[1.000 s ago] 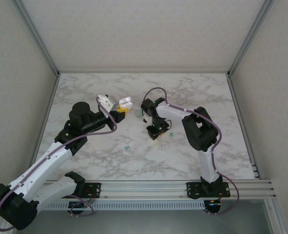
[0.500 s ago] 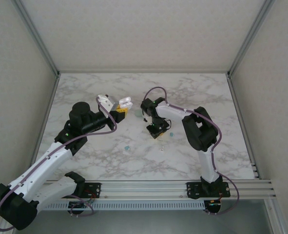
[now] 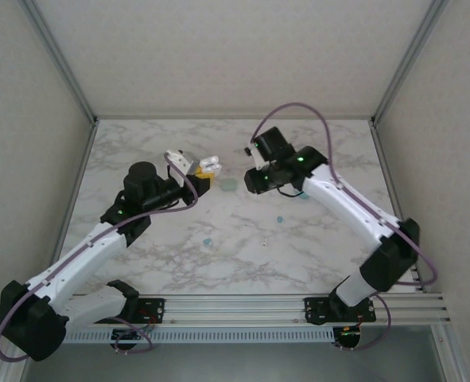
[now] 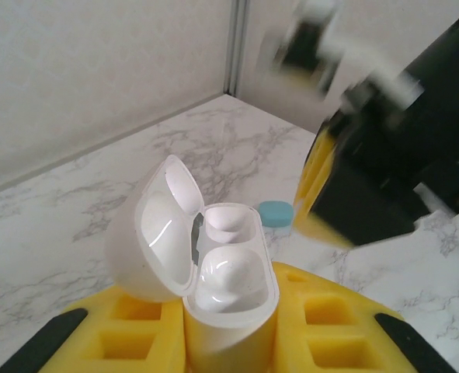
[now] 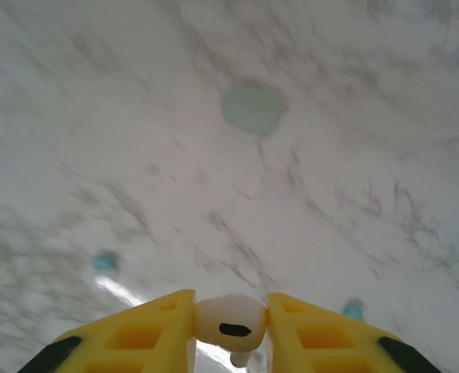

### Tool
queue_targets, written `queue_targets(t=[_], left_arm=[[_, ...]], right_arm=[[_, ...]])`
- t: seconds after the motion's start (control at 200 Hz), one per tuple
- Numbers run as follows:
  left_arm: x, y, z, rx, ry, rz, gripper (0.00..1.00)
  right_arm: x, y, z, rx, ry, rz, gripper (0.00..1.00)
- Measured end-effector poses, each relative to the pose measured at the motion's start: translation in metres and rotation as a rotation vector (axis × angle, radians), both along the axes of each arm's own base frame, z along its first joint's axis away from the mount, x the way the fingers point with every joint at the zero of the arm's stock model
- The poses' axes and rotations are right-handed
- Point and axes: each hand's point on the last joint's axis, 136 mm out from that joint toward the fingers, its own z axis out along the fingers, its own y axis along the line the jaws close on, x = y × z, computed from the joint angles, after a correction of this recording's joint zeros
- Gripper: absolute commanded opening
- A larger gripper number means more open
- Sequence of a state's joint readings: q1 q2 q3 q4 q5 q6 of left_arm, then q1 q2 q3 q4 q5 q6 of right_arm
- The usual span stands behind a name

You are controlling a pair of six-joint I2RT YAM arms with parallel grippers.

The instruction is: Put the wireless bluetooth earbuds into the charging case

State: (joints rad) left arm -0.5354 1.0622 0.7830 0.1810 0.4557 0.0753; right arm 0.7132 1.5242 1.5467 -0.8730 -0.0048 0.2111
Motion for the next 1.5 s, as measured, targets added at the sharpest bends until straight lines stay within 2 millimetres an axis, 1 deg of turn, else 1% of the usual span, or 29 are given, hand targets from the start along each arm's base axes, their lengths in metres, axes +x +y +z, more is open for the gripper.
queue_targets(t=[0.095,0.18,0.305,0.435,0.656,0.916,1.156,1.502], left_arm=[[0.0,-0.009,-0.002,-0.014,0.013,-0.02,0.15],[0.0,-0.018,-0.005,-0.021,0.02,-0.039,0.15],[-0.002,-0.03,-0.01,-0.024,0.029,-0.068,0.15],[-0.004,-0.037,-0.008,-0.027,0.024,-0.088,0.15],[-0.005,-0.041,0.003,-0.046,-0.005,-0.102,0.15],[-0.008,-0.043,0.007,-0.051,-0.014,-0.118,0.15],[-0.011,-0.046,0.01,-0.055,-0.019,-0.133,0.15],[-0.01,-0.046,0.009,-0.06,-0.007,-0.125,0.14]], right_arm=[[-0.002,0.004,0.043,0.116,-0.073,-0.01,0.29],[-0.004,0.007,0.071,0.196,-0.128,-0.006,0.29],[-0.01,0.014,0.097,0.287,-0.173,0.013,0.29],[-0.013,0.025,0.111,0.358,-0.186,0.044,0.29],[-0.013,0.034,0.113,0.392,-0.178,0.071,0.28],[-0.006,0.041,0.098,0.374,-0.157,0.068,0.28],[-0.003,0.043,0.085,0.358,-0.143,0.064,0.28],[0.0,0.047,0.078,0.354,-0.154,0.07,0.27]])
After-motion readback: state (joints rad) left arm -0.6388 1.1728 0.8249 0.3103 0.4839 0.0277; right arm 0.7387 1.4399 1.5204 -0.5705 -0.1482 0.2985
